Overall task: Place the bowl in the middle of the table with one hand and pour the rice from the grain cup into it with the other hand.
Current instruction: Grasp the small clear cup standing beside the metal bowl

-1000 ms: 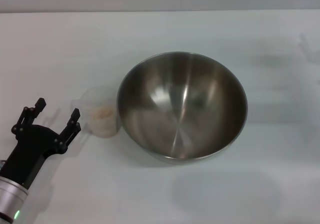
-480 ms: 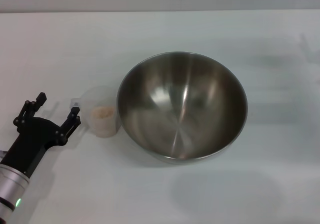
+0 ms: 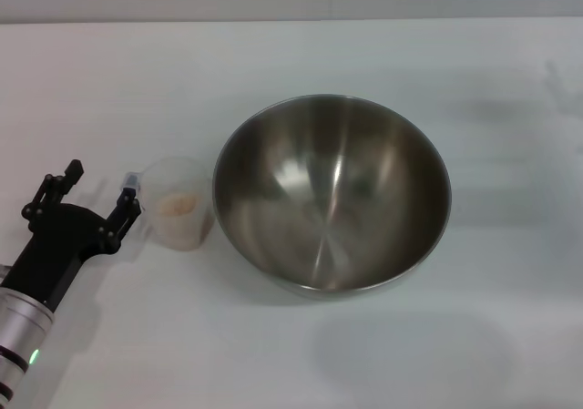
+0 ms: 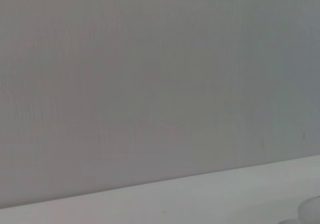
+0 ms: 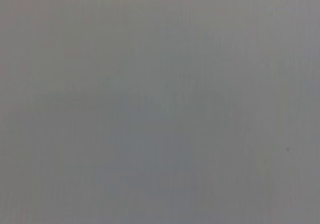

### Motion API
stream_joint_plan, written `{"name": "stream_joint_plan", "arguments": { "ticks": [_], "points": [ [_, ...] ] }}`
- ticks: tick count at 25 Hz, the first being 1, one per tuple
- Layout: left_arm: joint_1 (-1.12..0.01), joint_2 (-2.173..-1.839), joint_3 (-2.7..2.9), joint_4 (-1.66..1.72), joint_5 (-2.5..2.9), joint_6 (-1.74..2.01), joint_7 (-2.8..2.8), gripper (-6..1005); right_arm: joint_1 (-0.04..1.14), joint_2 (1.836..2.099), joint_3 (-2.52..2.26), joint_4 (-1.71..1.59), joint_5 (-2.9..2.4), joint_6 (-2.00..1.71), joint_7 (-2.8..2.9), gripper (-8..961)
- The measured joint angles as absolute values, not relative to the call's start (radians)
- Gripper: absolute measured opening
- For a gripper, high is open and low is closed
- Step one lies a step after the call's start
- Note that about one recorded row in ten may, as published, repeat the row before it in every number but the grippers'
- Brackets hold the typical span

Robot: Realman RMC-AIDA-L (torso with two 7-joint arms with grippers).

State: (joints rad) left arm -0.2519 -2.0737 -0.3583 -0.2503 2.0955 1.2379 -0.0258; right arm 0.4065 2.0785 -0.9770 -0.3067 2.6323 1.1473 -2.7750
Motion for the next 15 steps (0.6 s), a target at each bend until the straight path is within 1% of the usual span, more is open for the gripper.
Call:
{"name": "stream_joint_plan", "arguments": {
  "ticks": [4, 14, 15],
  "points": [
    [-0.254, -2.074, -0.355, -0.251, 2.102, 1.238, -0.025, 805, 0.407, 2.079, -0.977, -0.307, 2.632, 1.150, -2.775, 743],
    [-0.257, -2.074, -0.347, -0.256, 2.105, 1.243, -0.025, 337, 0.408, 2.079, -0.977, -0.307, 2.632, 1.150, -2.773, 743],
    [-0.257, -2.074, -0.347, -0.256, 2.105, 1.243, -0.025, 304, 0.408, 2.079, -0.977, -0.307, 2.632, 1.150, -2.773, 743]
  ]
}}
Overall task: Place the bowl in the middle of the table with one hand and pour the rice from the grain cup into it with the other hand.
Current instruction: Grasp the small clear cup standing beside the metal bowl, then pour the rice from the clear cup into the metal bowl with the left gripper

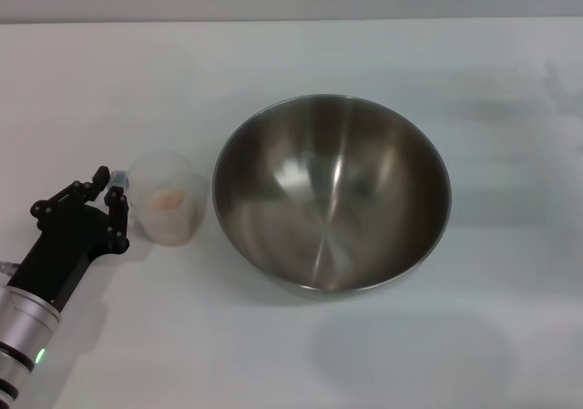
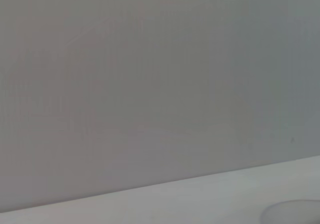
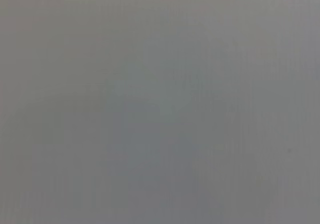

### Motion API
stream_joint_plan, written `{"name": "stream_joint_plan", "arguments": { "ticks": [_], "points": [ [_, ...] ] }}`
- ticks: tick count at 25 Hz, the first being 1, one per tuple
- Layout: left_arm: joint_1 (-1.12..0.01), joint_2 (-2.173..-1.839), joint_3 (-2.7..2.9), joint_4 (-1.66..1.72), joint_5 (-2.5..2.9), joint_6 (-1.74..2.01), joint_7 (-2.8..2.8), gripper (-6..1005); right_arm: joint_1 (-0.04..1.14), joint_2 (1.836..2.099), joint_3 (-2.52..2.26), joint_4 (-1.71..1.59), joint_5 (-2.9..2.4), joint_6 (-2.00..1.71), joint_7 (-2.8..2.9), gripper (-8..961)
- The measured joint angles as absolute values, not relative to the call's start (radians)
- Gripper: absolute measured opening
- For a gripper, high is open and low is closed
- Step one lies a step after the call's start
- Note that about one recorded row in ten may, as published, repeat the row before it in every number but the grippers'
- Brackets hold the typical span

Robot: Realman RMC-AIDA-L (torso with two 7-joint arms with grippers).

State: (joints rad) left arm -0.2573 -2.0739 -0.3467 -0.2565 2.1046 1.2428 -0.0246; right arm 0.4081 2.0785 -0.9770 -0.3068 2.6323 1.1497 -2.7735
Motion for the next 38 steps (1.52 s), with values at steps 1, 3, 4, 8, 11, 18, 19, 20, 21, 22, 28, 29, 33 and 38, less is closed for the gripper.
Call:
{"name": "stream_joint_plan", "arguments": {
  "ticks": [1, 3, 4, 8, 11, 18, 19, 20, 21, 22, 28, 29, 33, 38],
  "points": [
    [-0.258, -2.074, -0.346, -0.257, 2.105, 1.243, -0.025, 272, 0.408, 2.079, -0.977, -0.307, 2.632, 1.149, -2.773, 743],
    [-0.260, -2.074, -0.346, -0.259, 2.105, 1.244, -0.024, 206, 0.408, 2.079, -0.977, -0.307, 2.632, 1.149, -2.773, 743],
    [-0.261, -2.074, -0.346, -0.259, 2.105, 1.245, -0.024, 174, 0.408, 2.079, -0.977, -0.307, 2.632, 1.148, -2.773, 743],
    [-0.265, -2.075, -0.349, -0.260, 2.105, 1.249, -0.024, 74, 0.408, 2.079, -0.976, -0.307, 2.632, 1.148, -2.773, 743],
    [-0.267, -2.076, -0.356, -0.263, 2.102, 1.270, -0.020, 30, 0.405, 2.079, -0.975, -0.307, 2.632, 1.148, -2.773, 743],
    [-0.310, -2.079, -0.411, -0.342, 2.105, 1.393, 0.277, 34, 0.400, 2.079, -0.976, -0.309, 2.632, 1.153, -2.771, 743],
    [-0.336, -2.079, -0.403, -0.361, 2.106, 1.418, 0.397, 35, 0.399, 2.080, -0.976, -0.311, 2.632, 1.154, -2.769, 743],
    [-0.336, -2.079, -0.403, -0.361, 2.106, 1.418, 0.397, 36, 0.399, 2.080, -0.976, -0.311, 2.632, 1.154, -2.769, 743],
    [-0.353, -2.079, -0.395, -0.372, 2.108, 1.427, 0.470, 36, 0.399, 2.080, -0.976, -0.312, 2.632, 1.154, -2.769, 743],
    [-0.368, -2.079, -0.386, -0.380, 2.111, 1.433, 0.535, 37, 0.399, 2.080, -0.976, -0.312, 2.632, 1.155, -2.768, 743],
    [-0.426, -2.079, -0.359, -0.415, 2.194, 1.445, 0.962, 41, 0.403, 2.079, -0.976, -0.312, 2.632, 1.155, -2.768, 743],
    [-0.430, -2.079, -0.357, -0.418, 2.197, 1.443, 1.004, 42, 0.403, 2.079, -0.976, -0.312, 2.632, 1.156, -2.768, 743],
    [-0.443, -2.080, -0.349, -0.421, 2.257, 1.442, 1.229, 45, 0.401, 2.079, -0.976, -0.310, 2.632, 1.165, -2.767, 743],
    [-0.443, -2.080, -0.347, -0.424, 2.335, 1.424, 1.494, 48, 0.400, 2.078, -0.976, -0.309, 2.632, 1.166, -2.767, 743]
  ]
}}
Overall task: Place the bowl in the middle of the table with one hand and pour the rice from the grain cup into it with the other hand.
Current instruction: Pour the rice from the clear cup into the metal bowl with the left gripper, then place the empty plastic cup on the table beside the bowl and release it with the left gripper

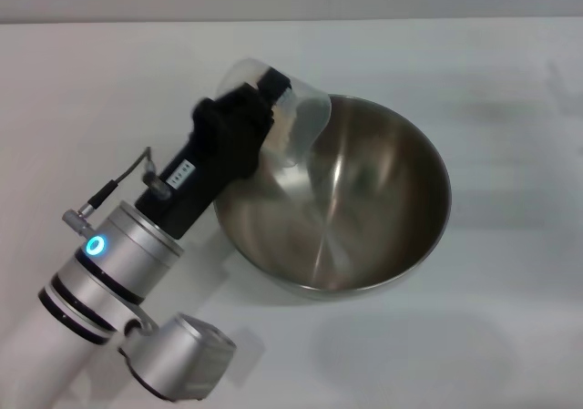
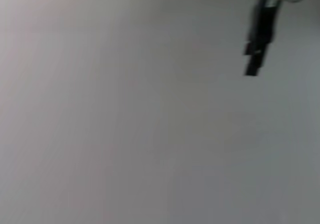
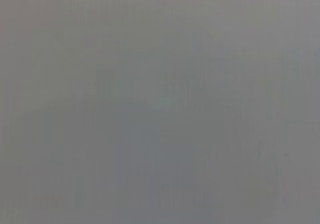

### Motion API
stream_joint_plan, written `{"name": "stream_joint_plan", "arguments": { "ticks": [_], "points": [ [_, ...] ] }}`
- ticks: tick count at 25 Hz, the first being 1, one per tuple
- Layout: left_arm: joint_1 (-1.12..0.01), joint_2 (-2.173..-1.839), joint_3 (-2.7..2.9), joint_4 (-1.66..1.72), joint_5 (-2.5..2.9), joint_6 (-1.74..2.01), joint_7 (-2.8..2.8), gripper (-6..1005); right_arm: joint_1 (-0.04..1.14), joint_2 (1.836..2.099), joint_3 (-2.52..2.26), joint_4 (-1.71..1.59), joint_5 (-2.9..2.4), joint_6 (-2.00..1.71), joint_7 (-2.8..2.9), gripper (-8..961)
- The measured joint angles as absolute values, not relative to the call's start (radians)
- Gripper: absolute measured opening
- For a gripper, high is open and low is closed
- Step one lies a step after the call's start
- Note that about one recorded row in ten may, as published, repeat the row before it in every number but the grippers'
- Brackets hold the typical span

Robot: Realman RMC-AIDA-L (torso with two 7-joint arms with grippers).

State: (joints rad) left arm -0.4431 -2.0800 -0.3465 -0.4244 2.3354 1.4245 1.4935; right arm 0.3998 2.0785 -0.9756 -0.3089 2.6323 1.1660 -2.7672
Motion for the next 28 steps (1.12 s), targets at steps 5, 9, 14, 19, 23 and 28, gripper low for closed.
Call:
{"name": "stream_joint_plan", "arguments": {
  "ticks": [5, 9, 14, 19, 23, 28],
  "points": [
    [-0.438, -2.080, -0.341, -0.435, 2.365, 1.387, 1.739, 51, 0.398, 2.078, -0.976, -0.310, 2.632, 1.166, -2.767, 743],
    [-0.435, -2.080, -0.332, -0.439, 2.365, 1.361, 1.958, 54, 0.397, 2.078, -0.976, -0.309, 2.632, 1.166, -2.767, 743],
    [-0.434, -2.080, -0.330, -0.431, 2.366, 1.361, 2.109, 57, 0.397, 2.079, -0.976, -0.309, 2.632, 1.166, -2.767, 743],
    [-0.434, -2.080, -0.335, -0.433, 2.403, 1.367, 2.153, 61, 0.397, 2.079, -0.976, -0.308, 2.632, 1.160, -2.769, 743],
    [-0.434, -2.080, -0.338, -0.435, 2.418, 1.367, 2.158, 64, 0.397, 2.079, -0.976, -0.308, 2.632, 1.158, -2.771, 743],
    [-0.434, -2.080, -0.348, -0.438, 2.414, 1.368, 2.127, 67, 0.397, 2.079, -0.976, -0.307, 2.632, 1.158, -2.772, 743]
  ]
}}
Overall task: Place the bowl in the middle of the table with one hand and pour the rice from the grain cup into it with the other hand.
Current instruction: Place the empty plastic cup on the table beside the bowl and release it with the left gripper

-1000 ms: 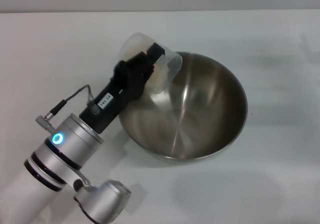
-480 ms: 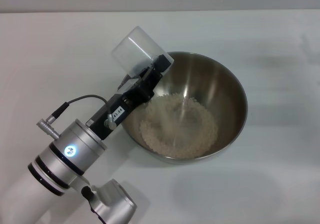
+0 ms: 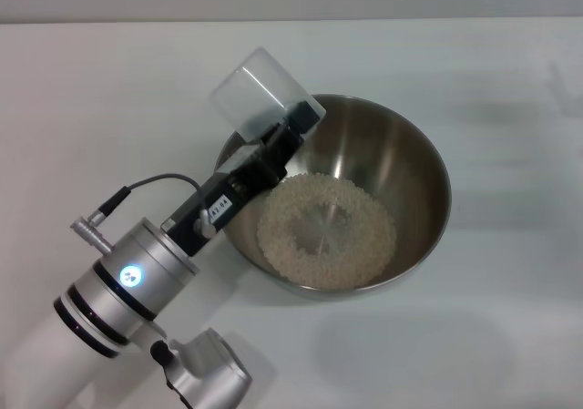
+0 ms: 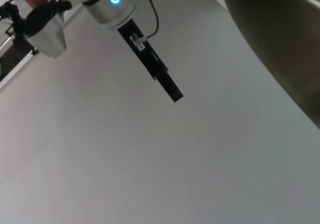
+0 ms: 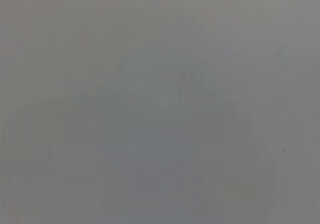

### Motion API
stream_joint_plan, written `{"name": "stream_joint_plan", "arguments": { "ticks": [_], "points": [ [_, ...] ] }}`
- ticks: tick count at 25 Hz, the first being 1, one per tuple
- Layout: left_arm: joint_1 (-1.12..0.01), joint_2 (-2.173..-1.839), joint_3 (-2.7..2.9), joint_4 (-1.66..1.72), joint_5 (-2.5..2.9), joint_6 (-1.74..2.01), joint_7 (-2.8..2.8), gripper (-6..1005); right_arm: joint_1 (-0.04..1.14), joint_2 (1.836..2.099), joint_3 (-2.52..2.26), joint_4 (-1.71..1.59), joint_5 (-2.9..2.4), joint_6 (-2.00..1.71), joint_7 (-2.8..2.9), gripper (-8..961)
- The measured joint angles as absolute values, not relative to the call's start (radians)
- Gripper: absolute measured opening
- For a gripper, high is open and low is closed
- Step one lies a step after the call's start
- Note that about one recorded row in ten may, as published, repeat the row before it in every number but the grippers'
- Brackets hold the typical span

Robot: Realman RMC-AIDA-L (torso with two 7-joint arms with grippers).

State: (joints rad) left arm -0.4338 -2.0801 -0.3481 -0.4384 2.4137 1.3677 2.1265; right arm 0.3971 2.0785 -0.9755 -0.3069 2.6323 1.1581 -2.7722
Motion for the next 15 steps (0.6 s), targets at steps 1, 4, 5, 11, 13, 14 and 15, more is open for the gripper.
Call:
{"name": "stream_joint_plan", "arguments": {
  "ticks": [1, 4, 5, 11, 13, 14, 15],
  "points": [
    [-0.431, -2.080, -0.364, -0.441, 2.410, 1.375, 2.062, 68, 0.397, 2.079, -0.976, -0.307, 2.632, 1.158, -2.772, 743],
    [-0.424, -2.080, -0.386, -0.448, 2.410, 1.382, 1.971, 70, 0.397, 2.079, -0.975, -0.307, 2.632, 1.158, -2.772, 743],
    [-0.405, -2.080, -0.431, -0.470, 2.409, 1.390, 1.816, 70, 0.396, 2.079, -0.975, -0.307, 2.632, 1.158, -2.772, 743],
    [-0.332, -2.080, -0.605, -0.535, 2.384, 1.376, 1.071, 74, 0.397, 2.079, -0.976, -0.307, 2.632, 1.158, -2.769, 743],
    [-0.327, -2.080, -0.626, -0.530, 2.340, 1.358, 0.894, 76, 0.398, 2.079, -0.976, -0.307, 2.632, 1.161, -2.769, 743],
    [-0.329, -2.080, -0.634, -0.518, 2.251, 1.297, 0.718, 76, 0.398, 2.079, -0.976, -0.307, 2.632, 1.161, -2.769, 743],
    [-0.330, -2.080, -0.635, -0.516, 2.235, 1.281, 0.693, 77, 0.398, 2.079, -0.975, -0.307, 2.632, 1.163, -2.768, 743]
  ]
}}
